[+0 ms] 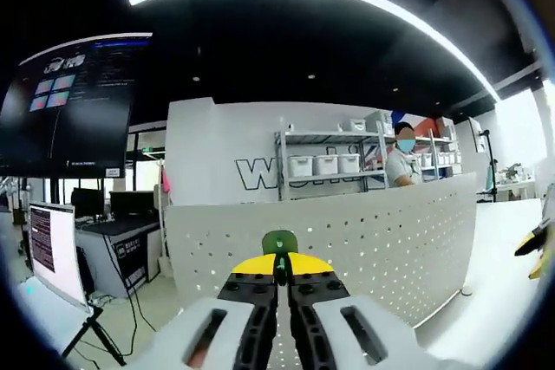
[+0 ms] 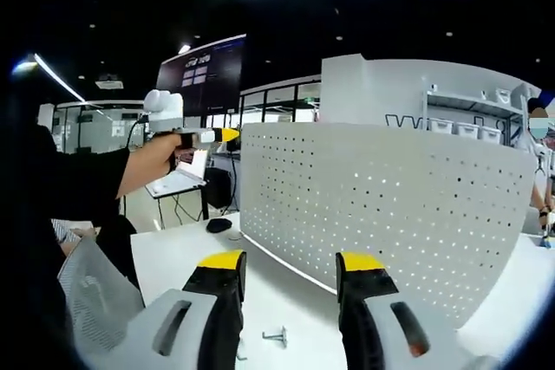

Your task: Insert the hook assembly into the mounting plate slot until the hook locks in place.

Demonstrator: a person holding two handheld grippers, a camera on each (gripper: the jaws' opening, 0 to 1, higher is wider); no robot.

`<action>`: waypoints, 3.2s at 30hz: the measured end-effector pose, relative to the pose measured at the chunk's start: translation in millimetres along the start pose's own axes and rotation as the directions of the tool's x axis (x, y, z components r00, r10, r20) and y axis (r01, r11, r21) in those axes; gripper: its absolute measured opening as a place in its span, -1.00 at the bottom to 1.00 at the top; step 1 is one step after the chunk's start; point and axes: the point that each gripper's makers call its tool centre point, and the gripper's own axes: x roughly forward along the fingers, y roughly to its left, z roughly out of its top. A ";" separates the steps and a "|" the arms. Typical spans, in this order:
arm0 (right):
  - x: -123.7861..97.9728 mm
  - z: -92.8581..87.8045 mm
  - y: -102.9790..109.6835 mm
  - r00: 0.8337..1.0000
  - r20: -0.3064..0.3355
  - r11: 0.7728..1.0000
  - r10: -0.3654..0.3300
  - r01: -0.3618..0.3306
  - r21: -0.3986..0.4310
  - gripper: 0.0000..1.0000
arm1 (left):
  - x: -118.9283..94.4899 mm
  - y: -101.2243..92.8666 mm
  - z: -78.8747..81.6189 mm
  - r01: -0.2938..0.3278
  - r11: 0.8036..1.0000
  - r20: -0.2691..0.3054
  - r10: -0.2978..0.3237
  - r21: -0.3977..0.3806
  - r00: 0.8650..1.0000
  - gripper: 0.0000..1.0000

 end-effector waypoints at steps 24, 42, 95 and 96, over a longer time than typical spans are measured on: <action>9.5 -6.2 -12.9 0.999 -0.041 0.999 -0.034 0.034 0.006 -0.22 | 62.7 25.3 -22.8 -0.065 0.994 -0.011 0.066 0.083 0.998 -0.94; 15.8 -7.3 -12.9 0.998 -0.049 0.999 -0.031 0.031 0.008 -0.23 | 69.8 25.6 -29.9 -0.060 0.978 -0.004 0.062 0.197 0.998 -0.94; 51.1 -2.3 65.3 0.972 -0.054 0.969 0.227 -0.231 -0.085 -0.25 | -182.1 -27.7 -47.2 -0.021 0.998 -0.042 0.023 0.063 0.999 -0.47; 51.8 -2.8 66.4 0.971 -0.055 0.968 0.231 -0.235 -0.089 -0.26 | -183.3 -28.2 -47.6 -0.021 0.998 -0.042 0.024 0.063 0.999 -0.48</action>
